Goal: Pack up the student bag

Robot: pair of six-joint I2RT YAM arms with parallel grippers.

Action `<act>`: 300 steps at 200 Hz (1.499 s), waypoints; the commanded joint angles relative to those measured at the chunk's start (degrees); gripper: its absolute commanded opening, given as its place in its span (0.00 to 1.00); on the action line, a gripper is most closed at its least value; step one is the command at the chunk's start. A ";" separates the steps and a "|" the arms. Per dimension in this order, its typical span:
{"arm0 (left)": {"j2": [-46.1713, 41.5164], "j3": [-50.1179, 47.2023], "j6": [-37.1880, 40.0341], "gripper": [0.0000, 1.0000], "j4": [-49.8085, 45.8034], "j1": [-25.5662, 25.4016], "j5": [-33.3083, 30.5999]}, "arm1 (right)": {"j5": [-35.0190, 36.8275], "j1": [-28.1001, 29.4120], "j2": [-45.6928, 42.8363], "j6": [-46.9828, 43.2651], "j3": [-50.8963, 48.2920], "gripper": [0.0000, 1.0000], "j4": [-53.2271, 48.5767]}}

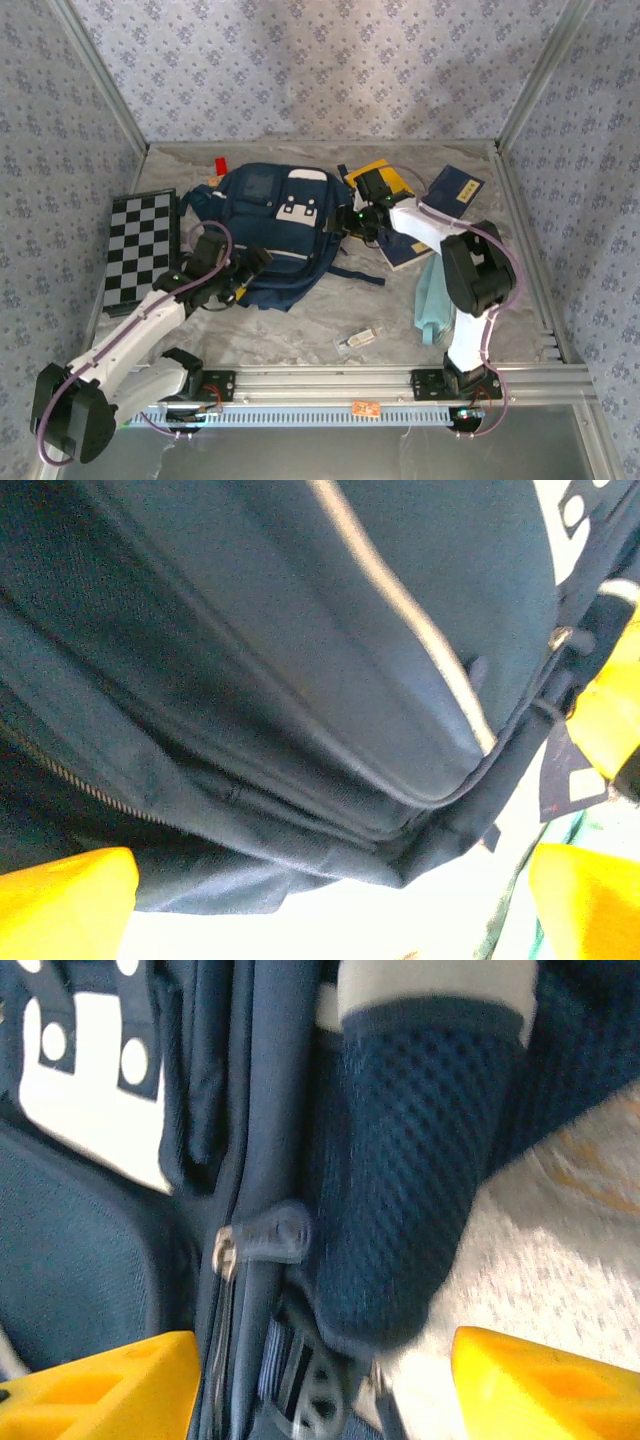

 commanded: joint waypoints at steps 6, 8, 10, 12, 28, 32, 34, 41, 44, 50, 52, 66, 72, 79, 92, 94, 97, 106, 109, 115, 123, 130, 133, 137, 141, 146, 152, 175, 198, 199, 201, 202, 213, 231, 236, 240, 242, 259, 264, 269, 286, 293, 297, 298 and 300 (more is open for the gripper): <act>2.75 -0.88 -2.94 1.00 5.06 -0.67 0.28 | -0.81 -0.33 4.88 -0.27 4.84 0.61 -0.16; 3.04 -0.88 -2.93 1.00 5.04 -0.64 0.14 | -0.93 -0.34 5.09 -0.18 4.90 0.59 0.05; 3.35 -0.97 -2.92 1.00 5.15 -0.67 0.02 | -1.11 -0.32 5.25 -0.07 4.97 0.58 0.26; 3.69 -0.97 -2.86 1.00 5.26 -0.64 -0.03 | -1.25 -0.35 5.40 0.03 5.13 0.56 0.55; 6.50 -1.20 -1.40 1.00 6.98 -0.31 -1.10 | -2.04 -0.04 5.73 0.45 5.38 0.42 2.13; 7.08 -1.14 -1.15 1.00 6.92 -0.06 -1.64 | -2.09 0.02 5.57 0.44 5.27 0.38 2.43; 7.35 -1.14 -0.96 1.00 7.11 0.07 -1.94 | -2.19 0.04 5.41 0.44 5.29 0.36 2.52; 8.28 -1.09 0.06 1.00 8.36 0.66 -2.69 | -2.35 0.05 4.82 0.54 4.87 0.28 2.71; 8.61 -1.05 0.56 1.00 8.84 0.97 -2.76 | -2.60 0.08 4.43 0.73 4.49 0.23 3.00; 9.32 -0.62 1.25 1.00 9.23 1.93 -2.56 | -3.14 0.02 3.80 1.20 3.88 0.18 3.63; 9.51 -0.44 1.46 1.00 9.31 2.36 -2.43 | -3.33 -0.03 3.59 1.31 3.62 0.17 3.83; 10.81 0.65 4.47 1.00 9.94 4.53 -2.39 | -4.86 -0.10 1.39 1.90 1.61 0.07 5.21; 11.23 1.25 5.59 1.00 9.17 5.46 -3.14 | -5.22 0.09 0.41 1.94 0.93 0.04 5.50; 11.62 1.79 6.59 1.00 8.52 6.74 -3.70 | -5.89 0.35 -0.99 1.93 0.10 0.02 5.75; 12.26 2.32 9.06 1.00 8.68 9.43 -3.62 | -8.16 0.78 -3.27 3.36 -0.88 0.00 6.23; 12.23 2.45 9.32 1.00 8.67 9.91 -3.60 | -8.70 0.87 -3.59 3.39 -1.00 0.00 6.37; 12.41 2.64 9.67 1.00 8.49 10.66 -3.52 | -9.42 0.88 -4.08 3.59 -1.08 0.00 6.55; 12.56 3.00 10.94 1.00 8.02 12.82 -3.42 | -10.55 1.41 -5.58 4.20 -1.59 0.00 7.24; 12.53 3.15 11.16 1.00 7.91 13.52 -3.39 | -10.68 1.62 -6.14 4.38 -1.83 0.00 7.45; 12.56 3.32 11.71 1.00 7.99 14.72 -3.05 | -10.44 2.15 -7.20 4.68 -2.29 0.00 7.88; 12.65 3.53 12.50 0.99 8.47 15.94 -2.55 | -10.28 2.85 -8.45 5.16 -2.87 0.00 8.38; 12.82 3.99 13.53 0.99 8.50 16.66 -2.14 | -10.36 3.38 -9.38 5.77 -3.28 0.00 8.89; 12.83 4.29 13.95 0.99 8.32 17.05 -2.07 | -10.37 3.60 -9.66 6.27 -3.46 0.00 9.07; 12.87 4.80 14.66 0.98 7.89 17.41 -2.01 | -10.41 3.76 -10.18 6.91 -3.92 0.00 9.68; 12.95 5.31 15.44 0.98 7.38 17.77 -2.08 | -10.33 4.09 -10.60 7.44 -4.25 0.00 10.25; 12.96 6.01 16.47 0.98 6.83 18.26 -2.28 | -9.94 4.37 -11.09 8.52 -4.79 0.00 10.87; 13.02 6.77 17.64 0.98 6.26 18.78 -2.60 | -9.07 4.64 -11.68 9.64 -5.34 0.00 11.54; 12.84 10.06 22.01 0.96 4.34 19.99 -2.93 | -5.17 5.47 -12.90 16.93 -6.68 0.00 15.54; 11.80 14.87 26.41 0.94 -0.20 20.26 -4.05 | -3.73 6.81 -14.38 21.81 -7.21 0.00 20.13; 11.70 15.08 26.69 0.94 -0.43 20.29 -4.07 | -3.49 6.90 -14.45 21.87 -7.20 0.00 20.13; 11.52 15.48 27.16 0.94 -0.92 20.31 -4.31 | -3.03 7.05 -14.69 22.10 -7.14 0.00 20.09; 11.38 15.69 27.41 0.94 -1.18 20.32 -4.42 | -2.83 7.15 -14.78 22.20 -7.12 0.00 20.02; 9.84 17.89 29.42 0.94 -4.08 20.31 -5.36 | -0.04 7.90 -15.55 23.56 -7.16 0.00 19.28; 7.04 20.46 32.49 0.90 -7.90 19.93 -4.98 | 3.20 8.05 -16.06 27.64 -7.55 0.00 18.06; 6.09 20.93 33.25 0.88 -8.96 19.30 -5.01 | 3.63 8.05 -16.11 28.56 -7.54 0.00 17.81; 5.38 21.37 33.70 0.87 -9.65 18.41 -5.23 | 3.80 8.04 -16.11 29.05 -7.53 0.00 18.23; 5.04 21.56 33.90 0.87 -9.97 17.95 -5.54 | 3.83 8.04 -16.16 29.23 -7.54 0.00 18.38; 2.47 21.97 34.61 0.83 -12.08 11.83 -9.22 | 5.33 8.20 -16.92 30.47 -7.54 0.00 19.04; 1.94 21.89 34.49 0.81 -12.41 9.88 -9.85 | 5.93 8.30 -17.15 30.65 -7.61 0.00 18.95; 1.45 21.67 34.16 0.80 -12.52 7.51 -10.43 | 6.31 8.38 -17.30 30.81 -7.63 0.00 18.83; -0.42 19.94 33.01 0.77 -10.86 0.07 -12.47 | 6.73 8.45 -17.91 31.76 -7.71 0.00 19.03; -1.66 18.61 32.60 0.74 -9.43 -2.97 -13.00 | 6.90 8.54 -18.11 32.14 -9.71 0.00 19.23; -2.26 17.66 32.30 0.73 -8.21 -4.74 -13.55 | 6.94 8.50 -18.24 32.49 -10.07 0.00 19.30; -2.45 17.35 32.27 0.73 -8.03 -5.17 -13.70 | 6.98 8.53 -18.32 32.53 -10.12 0.00 19.36; -2.77 16.88 32.11 0.72 -7.19 -6.11 -13.92 | 7.02 8.49 -18.38 32.81 -10.34 0.00 19.52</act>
